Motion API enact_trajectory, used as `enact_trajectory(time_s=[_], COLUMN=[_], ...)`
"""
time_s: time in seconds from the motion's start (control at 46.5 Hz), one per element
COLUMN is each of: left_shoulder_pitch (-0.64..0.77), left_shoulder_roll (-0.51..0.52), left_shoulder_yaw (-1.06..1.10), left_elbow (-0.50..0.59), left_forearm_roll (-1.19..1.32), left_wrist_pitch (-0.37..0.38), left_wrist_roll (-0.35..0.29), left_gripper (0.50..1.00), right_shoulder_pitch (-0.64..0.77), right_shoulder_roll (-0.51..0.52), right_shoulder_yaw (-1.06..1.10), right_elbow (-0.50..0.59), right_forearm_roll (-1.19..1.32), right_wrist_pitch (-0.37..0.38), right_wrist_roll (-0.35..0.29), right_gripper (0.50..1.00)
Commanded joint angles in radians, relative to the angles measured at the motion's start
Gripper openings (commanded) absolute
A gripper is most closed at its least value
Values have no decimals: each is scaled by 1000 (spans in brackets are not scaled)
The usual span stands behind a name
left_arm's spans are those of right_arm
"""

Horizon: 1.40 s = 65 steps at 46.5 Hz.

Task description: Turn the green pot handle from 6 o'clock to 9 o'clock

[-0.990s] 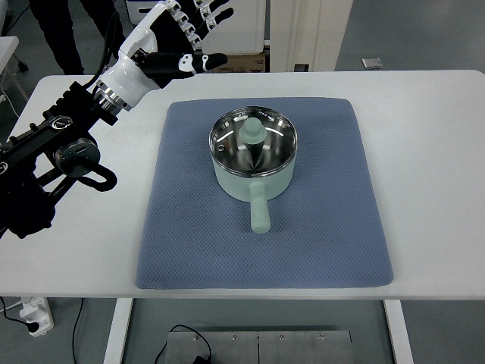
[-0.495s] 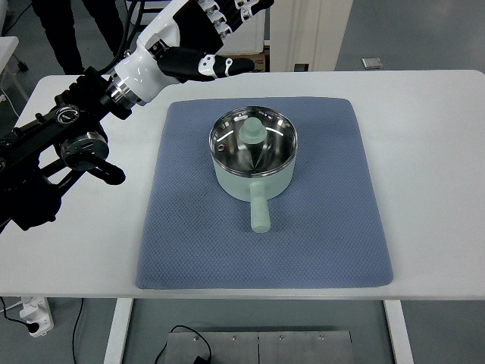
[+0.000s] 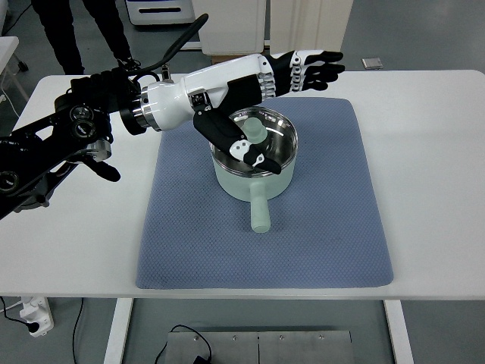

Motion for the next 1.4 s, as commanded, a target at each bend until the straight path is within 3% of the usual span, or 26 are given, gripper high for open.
enact_trajectory(time_s=[0.0, 0.43, 0.925, 1.377], left_shoulder_pitch=[-30, -126, -308, -325], left_shoulder_roll=[-3, -55, -54, -101], left_shoulder_yaw=[37, 203, 473, 484], left_elbow=[2, 11, 47, 80], left_forearm_roll=[48, 352, 438, 547], left_wrist_pitch=[-3, -12, -15, -26], left_wrist_roll=[23, 44, 47, 47], left_gripper=[1000, 1000, 1000, 1000], right_shoulder_pitch=[0, 0, 0, 0], right_shoulder_roll=[0, 0, 0, 0], right_shoulder_yaw=[0, 0, 0, 0], right_elbow=[0, 0, 0, 0], right_forearm_roll=[1, 1, 1, 1], right_wrist_pitch=[0, 0, 0, 0], right_wrist_roll=[0, 0, 0, 0], right_gripper=[1000, 1000, 1000, 1000])
